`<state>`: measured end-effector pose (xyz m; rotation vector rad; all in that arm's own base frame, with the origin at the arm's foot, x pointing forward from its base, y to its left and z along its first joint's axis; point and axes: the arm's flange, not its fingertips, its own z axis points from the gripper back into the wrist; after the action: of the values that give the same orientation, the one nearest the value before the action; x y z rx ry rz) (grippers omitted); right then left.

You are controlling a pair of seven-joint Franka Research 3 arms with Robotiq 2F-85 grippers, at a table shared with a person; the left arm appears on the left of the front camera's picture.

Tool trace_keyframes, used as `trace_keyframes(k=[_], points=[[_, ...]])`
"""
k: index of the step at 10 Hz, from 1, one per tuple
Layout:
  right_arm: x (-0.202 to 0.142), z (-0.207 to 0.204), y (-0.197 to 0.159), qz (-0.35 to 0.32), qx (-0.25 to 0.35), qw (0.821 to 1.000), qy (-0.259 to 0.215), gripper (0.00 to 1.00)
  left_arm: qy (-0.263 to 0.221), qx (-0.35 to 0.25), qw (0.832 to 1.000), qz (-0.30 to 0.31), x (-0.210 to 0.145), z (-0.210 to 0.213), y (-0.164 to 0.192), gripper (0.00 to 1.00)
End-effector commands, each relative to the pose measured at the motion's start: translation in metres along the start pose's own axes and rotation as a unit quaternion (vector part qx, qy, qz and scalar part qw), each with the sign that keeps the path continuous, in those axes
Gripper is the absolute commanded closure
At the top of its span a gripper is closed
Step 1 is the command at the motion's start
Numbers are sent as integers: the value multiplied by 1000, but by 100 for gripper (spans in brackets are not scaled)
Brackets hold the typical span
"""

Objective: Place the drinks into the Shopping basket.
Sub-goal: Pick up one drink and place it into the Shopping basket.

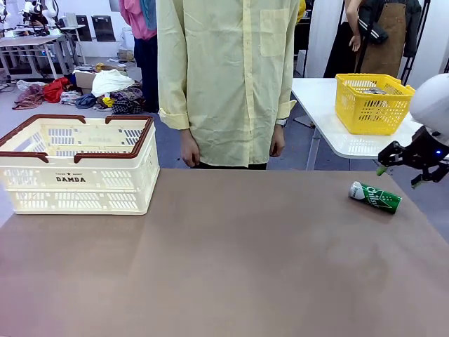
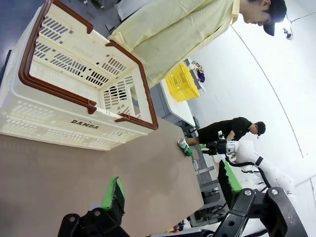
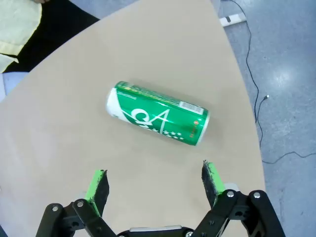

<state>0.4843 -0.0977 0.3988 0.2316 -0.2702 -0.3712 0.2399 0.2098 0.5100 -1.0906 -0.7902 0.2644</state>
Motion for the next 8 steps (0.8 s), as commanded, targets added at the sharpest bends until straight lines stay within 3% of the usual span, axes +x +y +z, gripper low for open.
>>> trace_keyframes(k=[1, 3, 5, 6, 7, 8], points=[[-1, -3, 10, 10, 0, 1000, -3, 0, -3, -9, 1000, 3, 2, 1, -2, 0], [31, -15, 12, 110, -18, 993, 28, 0, -3, -9, 1000, 3, 2, 1, -2, 0], [51, -9, 15, 239, -38, 967, 75, 0, -3, -9, 1000, 3, 2, 1, -2, 0], [49, -11, 24, 378, -63, 916, 118, 0, -3, -9, 1000, 3, 2, 1, -2, 0], [51, -15, 32, 522, -24, 835, 172, 0, -3, -9, 1000, 3, 2, 1, -2, 0], [56, -15, 32, 572, 0, 800, 181, 0, -3, -9, 1000, 3, 2, 1, -2, 0]])
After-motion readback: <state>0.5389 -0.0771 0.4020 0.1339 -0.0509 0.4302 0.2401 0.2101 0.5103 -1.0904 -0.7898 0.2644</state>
